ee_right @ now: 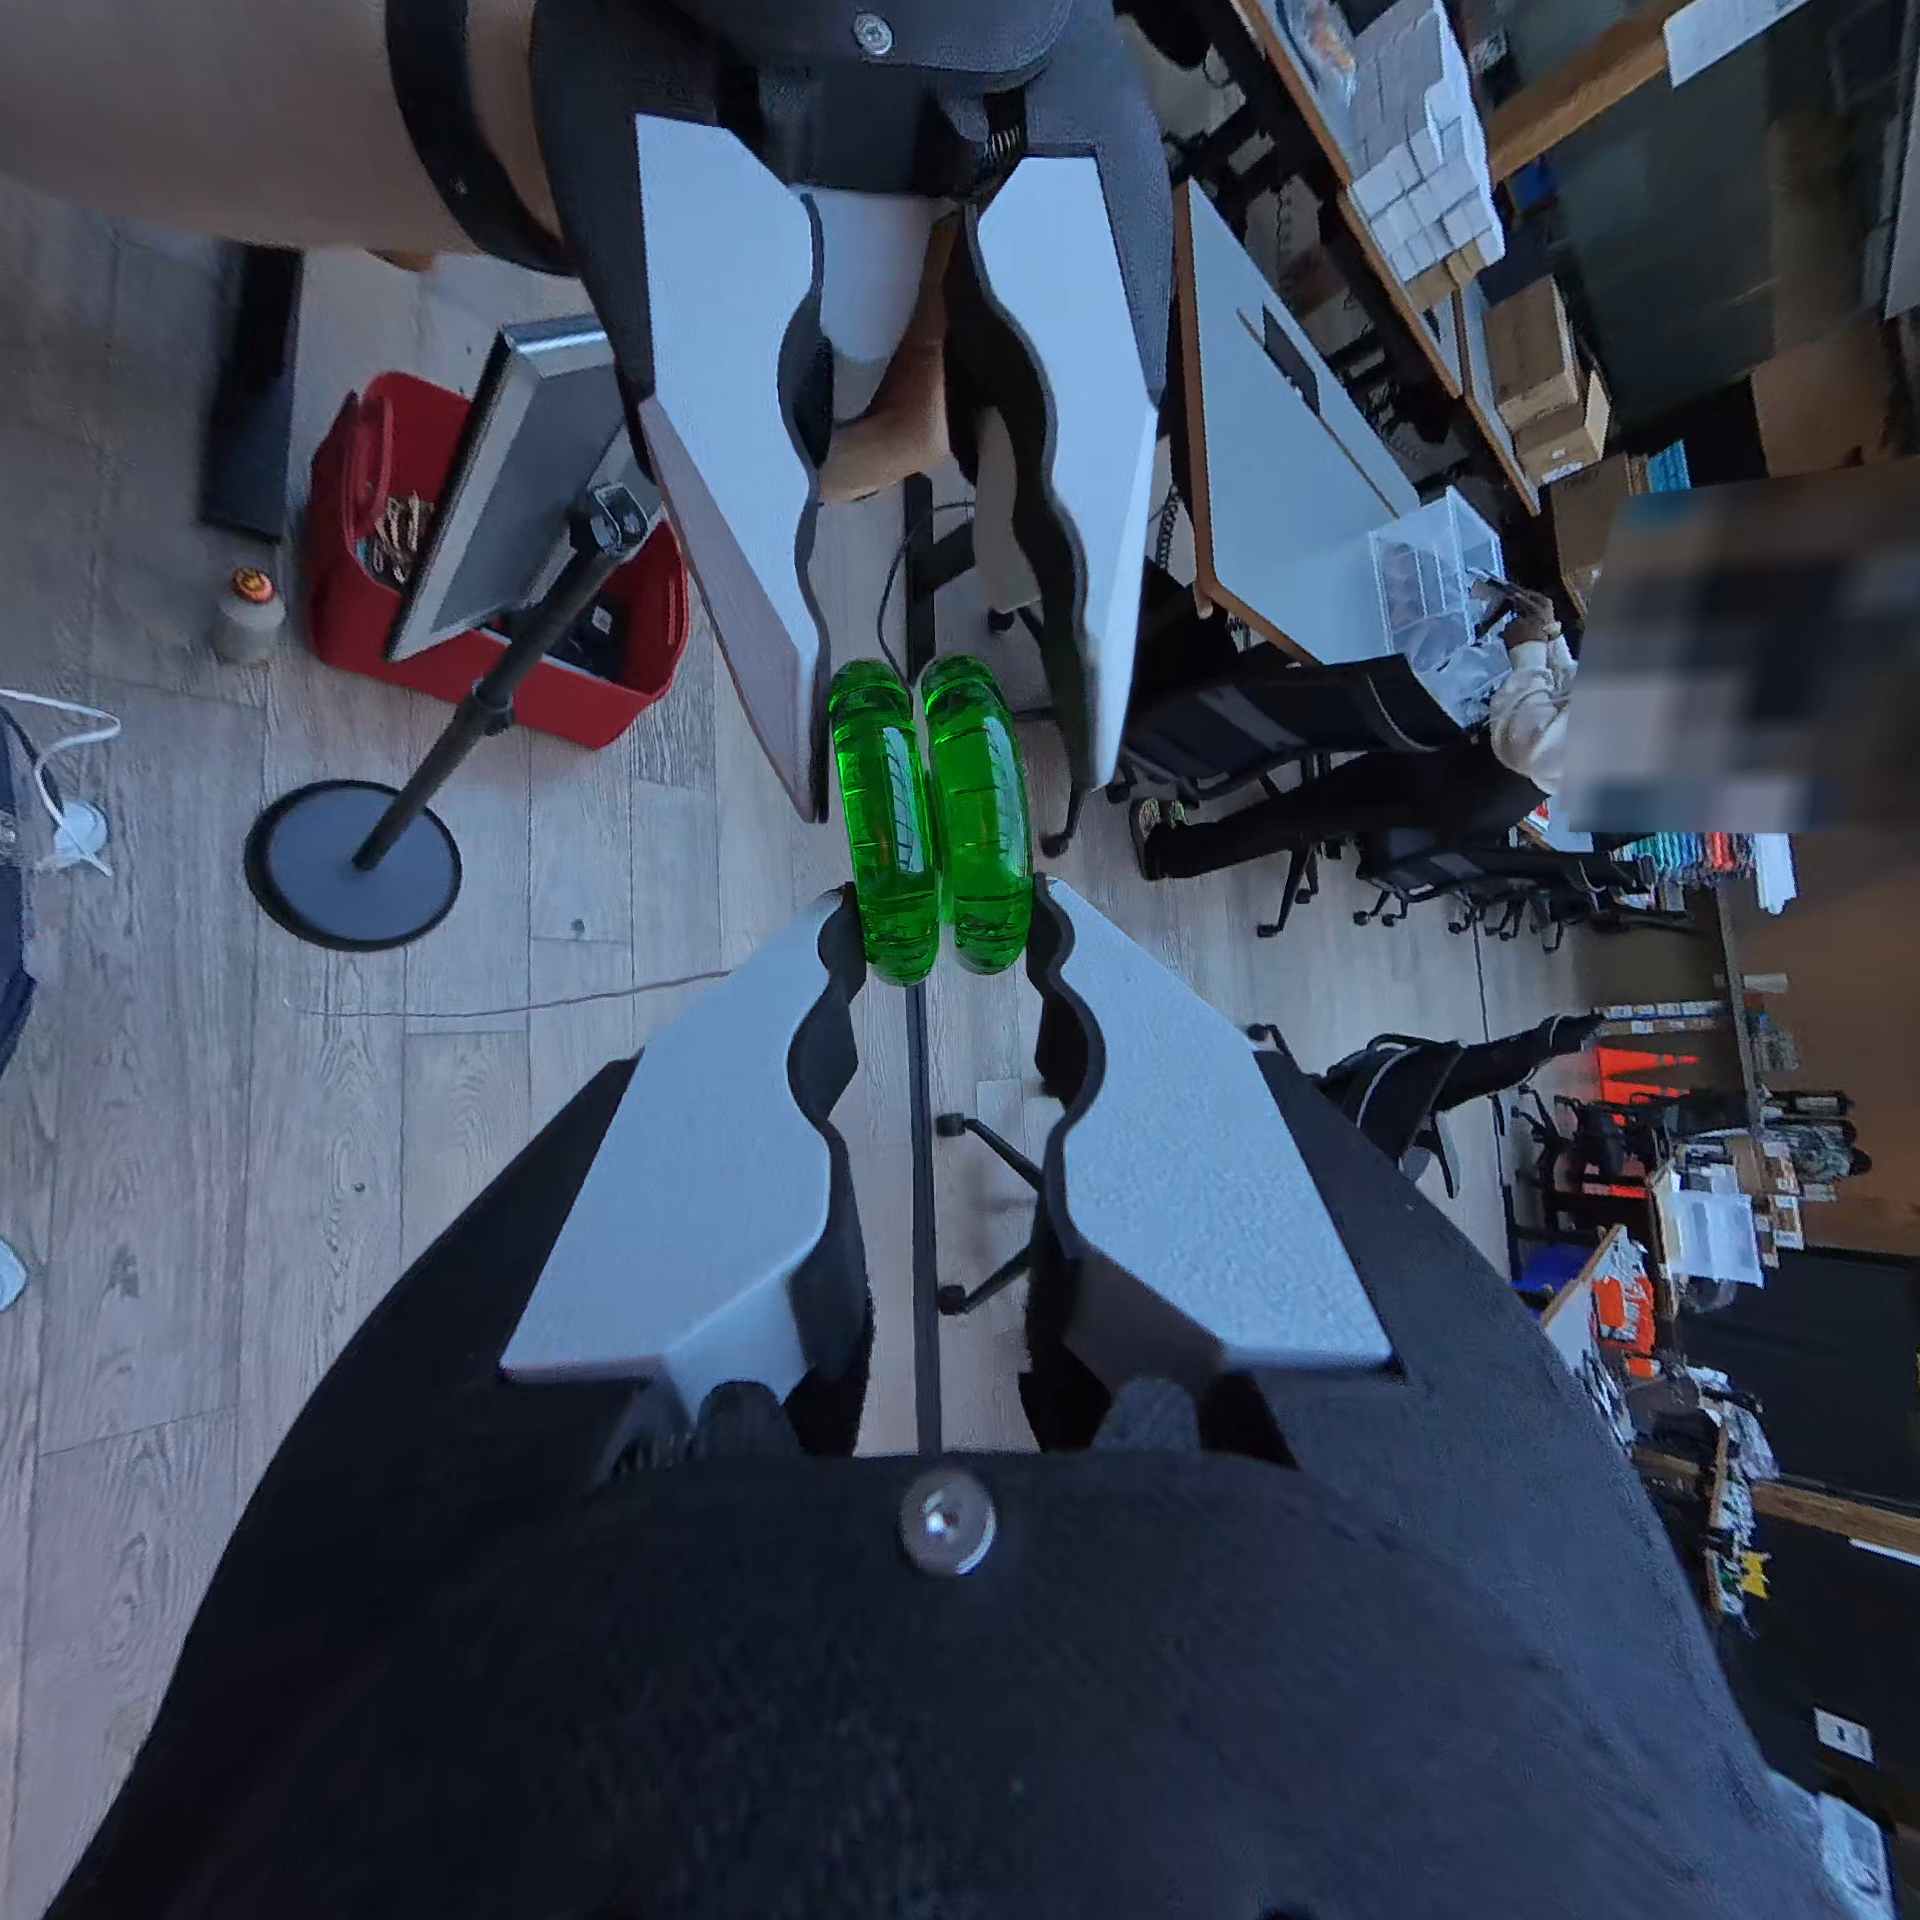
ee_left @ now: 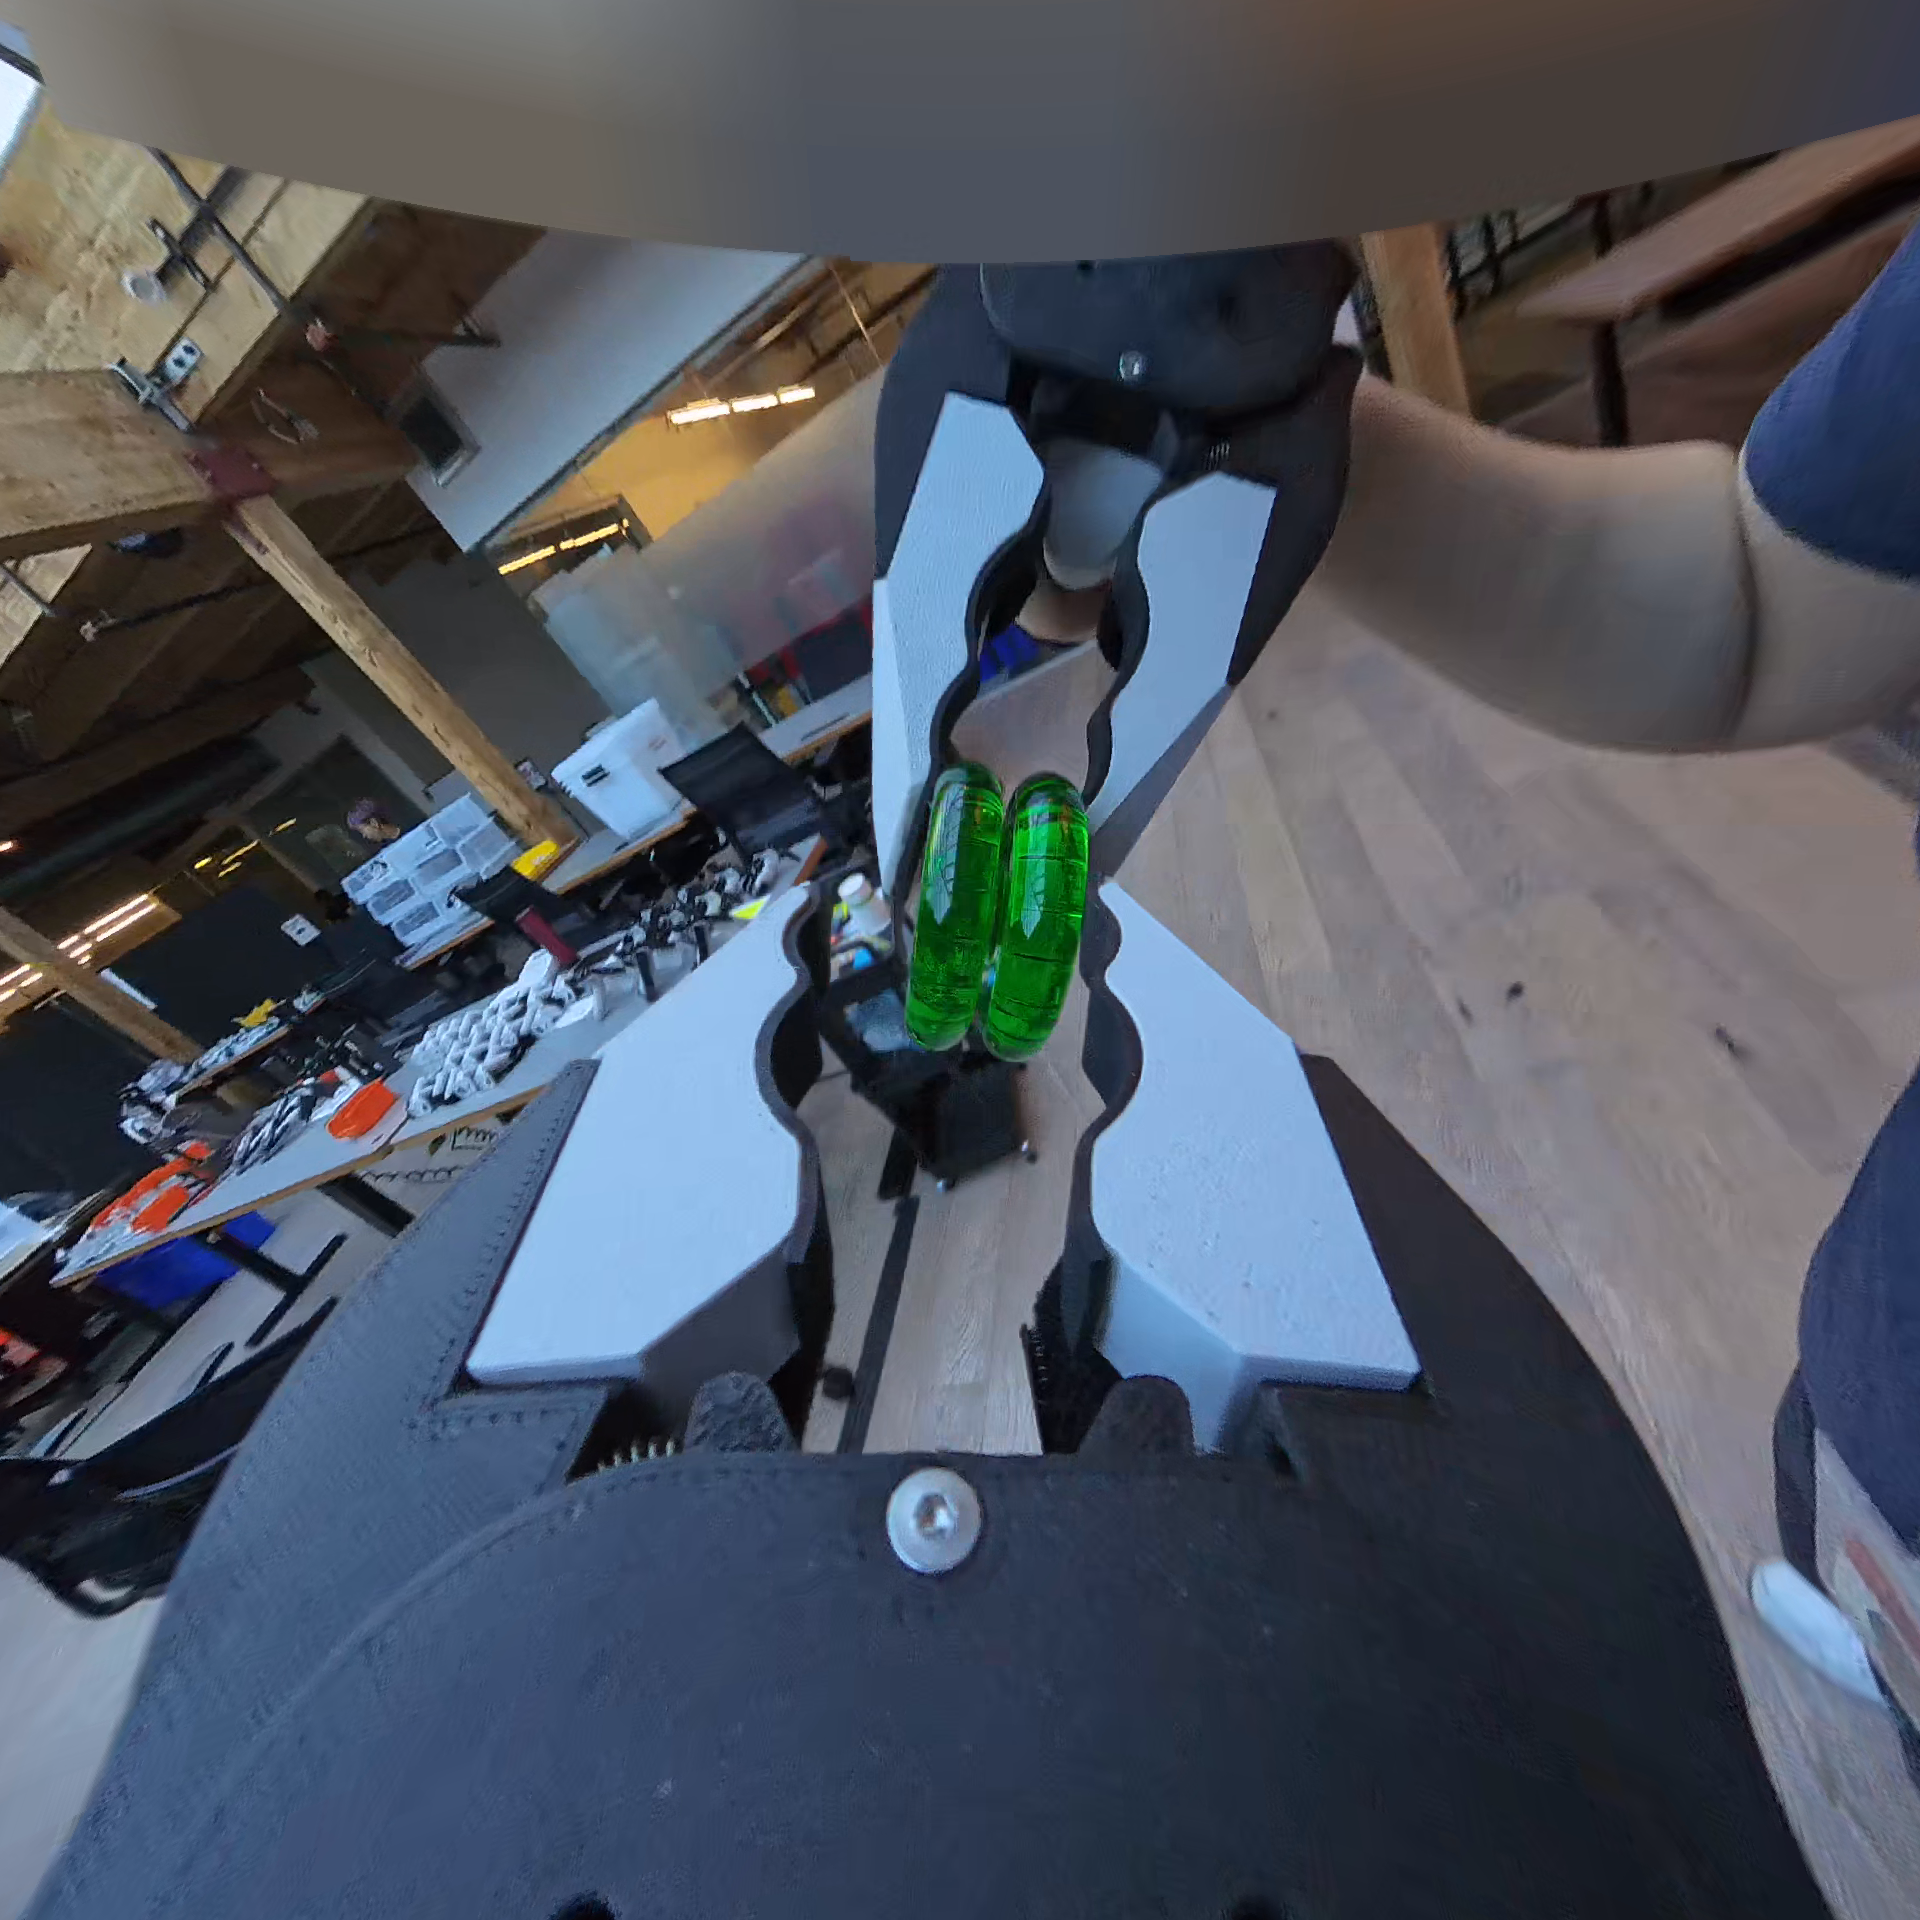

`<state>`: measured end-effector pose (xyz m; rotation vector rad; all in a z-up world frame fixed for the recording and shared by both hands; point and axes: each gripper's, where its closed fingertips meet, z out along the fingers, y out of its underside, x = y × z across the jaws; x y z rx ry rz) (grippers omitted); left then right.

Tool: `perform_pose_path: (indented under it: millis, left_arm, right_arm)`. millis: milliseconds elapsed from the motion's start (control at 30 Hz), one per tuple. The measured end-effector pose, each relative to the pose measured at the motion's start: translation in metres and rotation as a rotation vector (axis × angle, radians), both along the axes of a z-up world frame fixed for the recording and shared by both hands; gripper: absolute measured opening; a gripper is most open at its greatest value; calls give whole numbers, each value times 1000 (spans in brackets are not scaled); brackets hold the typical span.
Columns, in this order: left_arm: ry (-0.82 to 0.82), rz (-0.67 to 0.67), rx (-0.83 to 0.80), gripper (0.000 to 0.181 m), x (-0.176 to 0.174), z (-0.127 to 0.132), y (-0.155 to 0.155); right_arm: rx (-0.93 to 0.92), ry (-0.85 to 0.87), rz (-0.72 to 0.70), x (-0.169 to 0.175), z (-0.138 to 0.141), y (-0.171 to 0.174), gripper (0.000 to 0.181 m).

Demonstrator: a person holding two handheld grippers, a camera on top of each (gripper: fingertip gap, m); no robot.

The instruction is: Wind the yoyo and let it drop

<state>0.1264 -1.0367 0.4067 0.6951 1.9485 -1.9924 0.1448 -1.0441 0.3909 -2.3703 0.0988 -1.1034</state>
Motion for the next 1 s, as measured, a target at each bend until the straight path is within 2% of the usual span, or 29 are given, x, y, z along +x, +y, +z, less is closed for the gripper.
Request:
perform_pose_path:
  millis: [67,167,267,333,400,533,600,667,800,1000]
  left_arm:
    - [-49,12,66,31,0,-11,-4]
    - [-36,23,2,30,0,-3,-4]
    - [233,-105,-167,30,-4,20,4]
    - [484,-180,-295,30,4,35,11]
    - [676,-176,-359,29,21,36,10]
    - [922,-94,-386,30,48,24,-3]
    - [962,-43,-395,30,55,19,-9]
    - [979,-17,-396,30,55,16,-16]
    - [995,-6,-373,30,50,13,-28]
    - [1035,-30,-345,30,44,9,-33]
  right_arm:
    - [-46,-18,-46,4,-3,-4,30]
    - [54,-23,-54,6,-2,-3,32]
    - [462,-16,94,-4,20,8,38]
    - [815,-58,131,-2,45,3,60]
    - [925,-115,117,2,44,-2,72]
    - [730,-312,-157,27,15,-9,76]
    - [660,-413,-313,37,11,-17,72]
    - [592,-480,-406,45,7,-21,74]
    - [582,-533,-478,52,8,-25,70]
    - [444,-535,-405,48,11,-26,62]
